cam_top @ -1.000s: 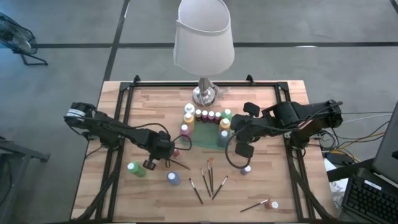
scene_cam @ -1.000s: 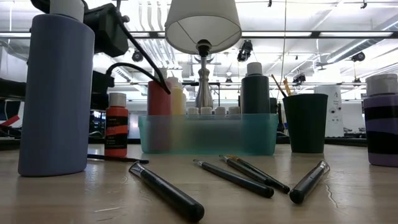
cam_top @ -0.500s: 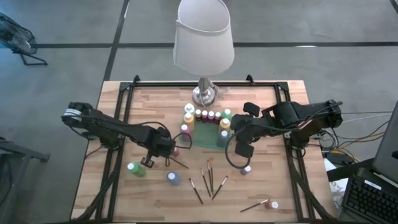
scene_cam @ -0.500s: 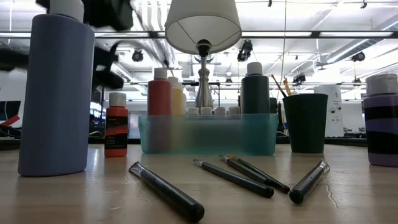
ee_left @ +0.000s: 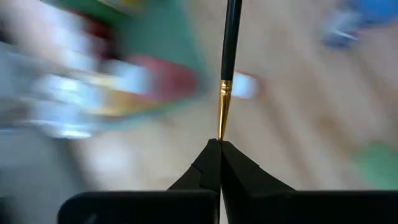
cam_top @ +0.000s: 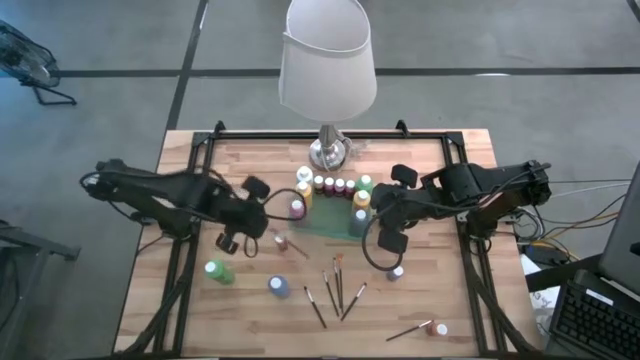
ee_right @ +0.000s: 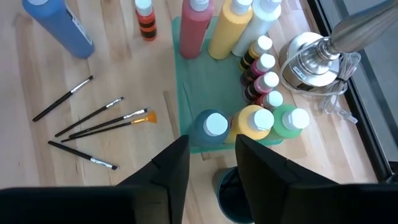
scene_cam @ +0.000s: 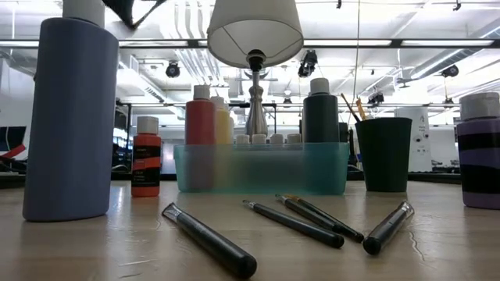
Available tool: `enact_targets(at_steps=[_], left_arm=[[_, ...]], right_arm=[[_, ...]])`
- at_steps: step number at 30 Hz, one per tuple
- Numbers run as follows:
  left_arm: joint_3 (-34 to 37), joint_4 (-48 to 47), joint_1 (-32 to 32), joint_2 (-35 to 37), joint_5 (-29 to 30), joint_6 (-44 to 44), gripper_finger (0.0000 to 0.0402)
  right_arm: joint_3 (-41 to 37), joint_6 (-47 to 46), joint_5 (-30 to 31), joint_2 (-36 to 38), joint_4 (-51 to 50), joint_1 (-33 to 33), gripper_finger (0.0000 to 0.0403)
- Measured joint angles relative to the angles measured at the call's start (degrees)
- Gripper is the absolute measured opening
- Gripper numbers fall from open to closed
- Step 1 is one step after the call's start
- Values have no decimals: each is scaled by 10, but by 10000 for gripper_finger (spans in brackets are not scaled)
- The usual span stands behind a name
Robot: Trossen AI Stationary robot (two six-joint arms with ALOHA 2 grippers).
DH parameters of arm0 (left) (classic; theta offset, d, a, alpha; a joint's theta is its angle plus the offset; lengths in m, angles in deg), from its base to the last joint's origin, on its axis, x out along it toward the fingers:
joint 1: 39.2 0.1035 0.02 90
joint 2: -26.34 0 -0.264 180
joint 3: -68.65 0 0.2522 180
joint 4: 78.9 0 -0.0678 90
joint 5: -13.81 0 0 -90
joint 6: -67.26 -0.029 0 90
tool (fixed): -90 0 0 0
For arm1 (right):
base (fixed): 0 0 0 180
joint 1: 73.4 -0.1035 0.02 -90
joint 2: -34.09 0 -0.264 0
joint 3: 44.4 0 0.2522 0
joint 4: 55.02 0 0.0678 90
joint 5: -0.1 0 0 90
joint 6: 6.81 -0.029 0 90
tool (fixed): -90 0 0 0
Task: Pick & Place Paint Supplies
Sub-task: Put the orange paint brush into the black cup
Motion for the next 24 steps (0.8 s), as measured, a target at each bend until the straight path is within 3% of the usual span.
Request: enact_targets(at_steps=[6,11,15,20,24], left_arm=[[-125,36,-32,-1,208,-179,0],[-149,140,-31,-2,291,-492,0],[-148,260,-27,-18,366,-714,0],[-148,437,-21,-46,396,-971,0],[-148,561,-16,-68,347,-1085,0]], right_arm=[[0,0,0,0,22,0,102],[8,-7,-1,6,66,0,86],[15,-6,-5,34,165,-1,76],[15,18,-49,78,285,-2,69],[15,25,-62,99,343,-2,74]])
